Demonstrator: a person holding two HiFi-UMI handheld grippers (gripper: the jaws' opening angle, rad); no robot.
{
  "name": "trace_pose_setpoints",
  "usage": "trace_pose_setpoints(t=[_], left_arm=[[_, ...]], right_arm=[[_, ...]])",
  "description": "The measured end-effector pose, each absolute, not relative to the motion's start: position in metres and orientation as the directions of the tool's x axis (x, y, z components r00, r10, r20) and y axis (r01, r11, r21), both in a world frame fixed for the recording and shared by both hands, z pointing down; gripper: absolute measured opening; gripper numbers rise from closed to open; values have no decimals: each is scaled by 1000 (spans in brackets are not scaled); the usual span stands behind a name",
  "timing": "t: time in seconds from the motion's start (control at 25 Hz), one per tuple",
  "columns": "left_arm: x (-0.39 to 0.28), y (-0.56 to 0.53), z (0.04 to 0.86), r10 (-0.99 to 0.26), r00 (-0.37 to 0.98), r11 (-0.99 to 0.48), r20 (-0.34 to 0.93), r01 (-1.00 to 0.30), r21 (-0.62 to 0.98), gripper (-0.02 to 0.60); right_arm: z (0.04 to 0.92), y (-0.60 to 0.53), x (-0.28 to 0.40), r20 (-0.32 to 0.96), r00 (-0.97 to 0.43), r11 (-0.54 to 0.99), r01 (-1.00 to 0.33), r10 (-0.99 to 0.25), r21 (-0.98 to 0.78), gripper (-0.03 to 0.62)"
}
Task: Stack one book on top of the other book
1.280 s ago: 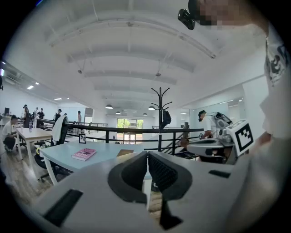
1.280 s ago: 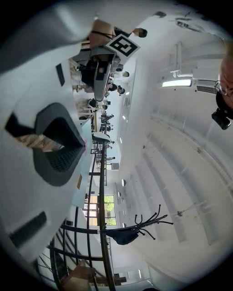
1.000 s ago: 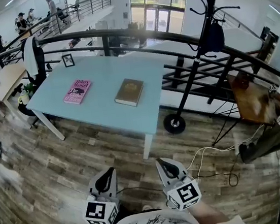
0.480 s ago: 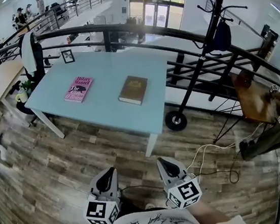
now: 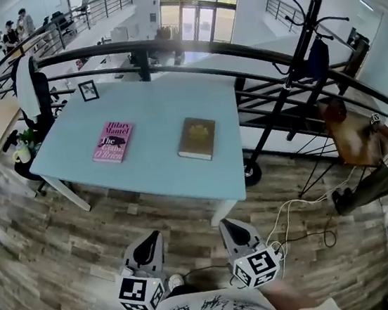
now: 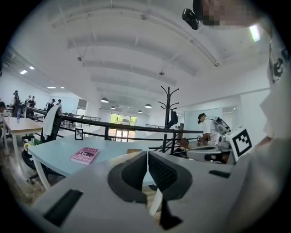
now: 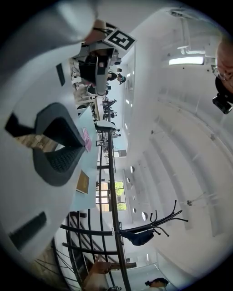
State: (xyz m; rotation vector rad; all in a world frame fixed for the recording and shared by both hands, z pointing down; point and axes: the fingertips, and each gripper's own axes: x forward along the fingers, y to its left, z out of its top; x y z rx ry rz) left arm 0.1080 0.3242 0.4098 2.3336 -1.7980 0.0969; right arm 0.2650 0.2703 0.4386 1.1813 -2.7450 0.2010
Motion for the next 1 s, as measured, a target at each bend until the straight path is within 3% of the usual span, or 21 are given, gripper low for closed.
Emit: trace_pose_setpoints(t=[0.4, 1.0], left_arm=[[5, 281, 392, -926, 323, -310, 194, -946, 97, 12], [-24, 158, 439, -912, 330, -306, 243, -943, 130, 12]], right_arm=[[432, 240, 163, 214, -607, 597, -794, -765, -117, -8], [475, 100, 155, 276, -551, 541, -833, -788, -116, -8]])
